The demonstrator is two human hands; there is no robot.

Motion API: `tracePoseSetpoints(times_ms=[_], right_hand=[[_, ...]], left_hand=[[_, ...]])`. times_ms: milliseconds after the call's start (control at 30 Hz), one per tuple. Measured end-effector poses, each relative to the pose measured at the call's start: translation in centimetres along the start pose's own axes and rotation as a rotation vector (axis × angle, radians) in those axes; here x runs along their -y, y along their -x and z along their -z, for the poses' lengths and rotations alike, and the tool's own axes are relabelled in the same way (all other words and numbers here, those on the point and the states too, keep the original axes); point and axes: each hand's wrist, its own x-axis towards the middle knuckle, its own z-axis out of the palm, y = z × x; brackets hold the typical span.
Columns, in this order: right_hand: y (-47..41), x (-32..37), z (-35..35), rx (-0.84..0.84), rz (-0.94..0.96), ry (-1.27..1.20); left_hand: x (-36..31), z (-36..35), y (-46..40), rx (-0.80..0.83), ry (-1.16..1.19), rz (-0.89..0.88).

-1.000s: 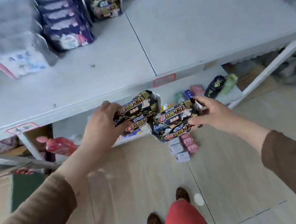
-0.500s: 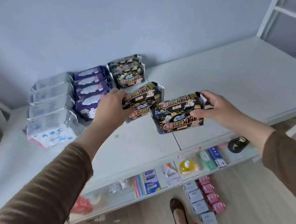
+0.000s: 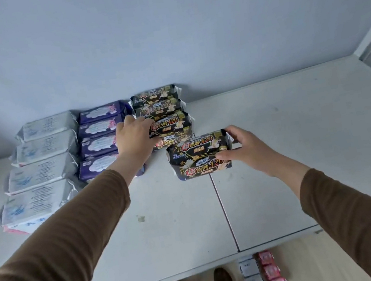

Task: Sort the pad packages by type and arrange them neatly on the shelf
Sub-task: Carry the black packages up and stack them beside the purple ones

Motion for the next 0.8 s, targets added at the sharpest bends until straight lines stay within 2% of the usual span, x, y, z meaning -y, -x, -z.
tracePoseSetpoints(times_ms=[167,300,400,533,800], right_hand=[[-2.5,-0.8,-1.8,0.034,0.001,-0.021],[-4.5,-1.4,-3.5,0.048,0.023,-0.011],[-5.7,-1.7,-4.7,0.027,0.040,0.019],[-6.8,-2.0,-5.7,-0.050,0.057,0.051],[-8.0,-2.1,-7.4,-0.183,0.061,0.166]], left_hand=[[0.3,-0.7,-1.9,0.013,-0.006,-0.004],[0.7,-0.3,-2.5,0.113,-0.022,-0.030],[1.2,0.4,-2.0,0.170,0.056,0.012],[2.0,1.7,-0.4,0.082,0.171,0.072],[2.0,3.3,3.6,-0.025,0.215,0.096]])
